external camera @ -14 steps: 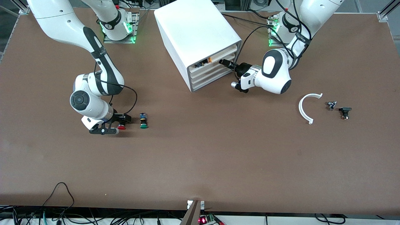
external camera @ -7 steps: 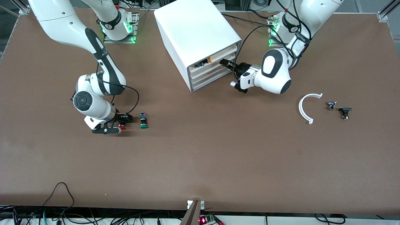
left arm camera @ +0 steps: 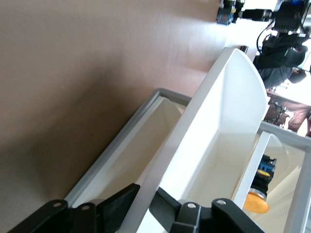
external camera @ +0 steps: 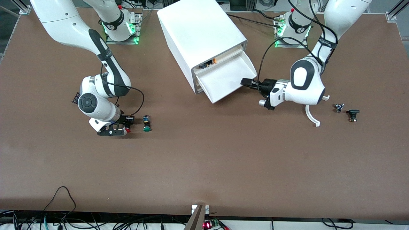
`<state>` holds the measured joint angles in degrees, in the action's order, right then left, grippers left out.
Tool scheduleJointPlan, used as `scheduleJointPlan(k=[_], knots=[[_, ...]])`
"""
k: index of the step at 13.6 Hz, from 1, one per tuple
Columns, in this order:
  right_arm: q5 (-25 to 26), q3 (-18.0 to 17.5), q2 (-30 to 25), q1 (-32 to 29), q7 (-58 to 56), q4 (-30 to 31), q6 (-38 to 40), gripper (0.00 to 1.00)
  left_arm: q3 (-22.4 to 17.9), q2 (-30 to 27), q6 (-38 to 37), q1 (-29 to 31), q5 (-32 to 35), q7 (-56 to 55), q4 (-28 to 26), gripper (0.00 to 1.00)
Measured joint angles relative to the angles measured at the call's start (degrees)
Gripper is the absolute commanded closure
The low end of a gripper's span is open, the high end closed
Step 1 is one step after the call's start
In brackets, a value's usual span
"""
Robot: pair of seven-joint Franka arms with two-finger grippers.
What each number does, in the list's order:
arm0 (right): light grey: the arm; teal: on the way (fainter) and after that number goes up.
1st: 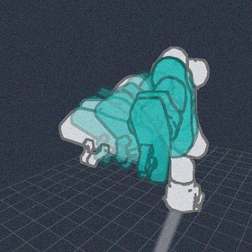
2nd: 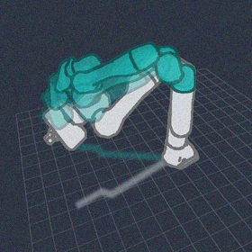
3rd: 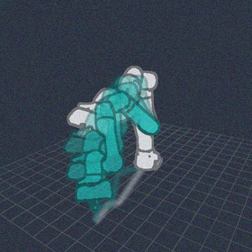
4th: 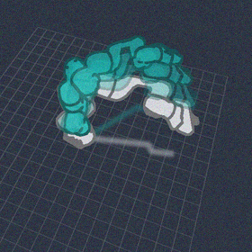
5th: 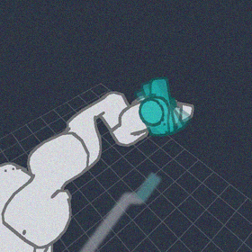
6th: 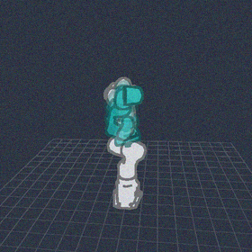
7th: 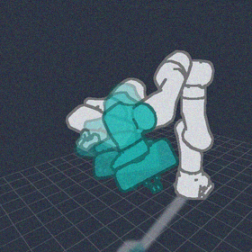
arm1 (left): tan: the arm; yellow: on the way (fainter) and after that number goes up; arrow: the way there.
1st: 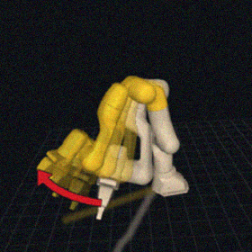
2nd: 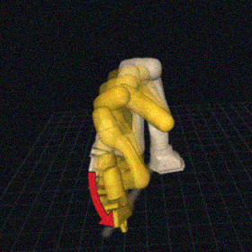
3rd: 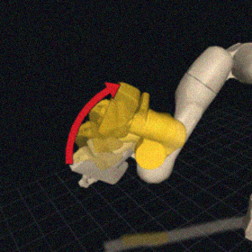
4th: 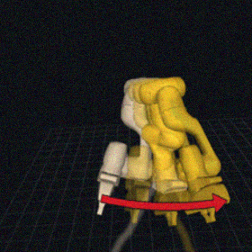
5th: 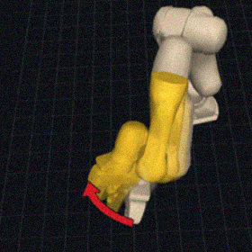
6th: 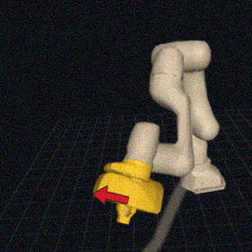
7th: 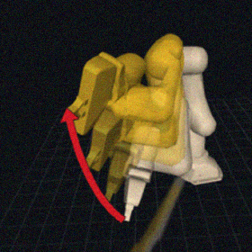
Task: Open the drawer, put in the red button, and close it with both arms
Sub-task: 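Pull the drawer open with the left gripper while the right gripper grasps the red button, then withdraw the left gripper from the drawer while the right gripper lifts the button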
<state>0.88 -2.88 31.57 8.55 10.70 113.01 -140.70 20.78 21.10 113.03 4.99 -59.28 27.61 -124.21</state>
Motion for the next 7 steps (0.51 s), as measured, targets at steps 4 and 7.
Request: scheduleJointPlan(k=[4, 7], knots=[[0.01, -0.12, -0.07, 0.01, -0.24, -0.67, -0.26, 0.75, -1.92, 0.09, 1.60, 1.08, 0.00, -0.78, 1.54, 0.00], [0.05, -0.16, -2.47, 0.01, -1.24, -1.70, 0.22, 0.75, -2.09, -0.20, 4.37, 2.44, 0.00, -1.06, 2.31, 0.00]])
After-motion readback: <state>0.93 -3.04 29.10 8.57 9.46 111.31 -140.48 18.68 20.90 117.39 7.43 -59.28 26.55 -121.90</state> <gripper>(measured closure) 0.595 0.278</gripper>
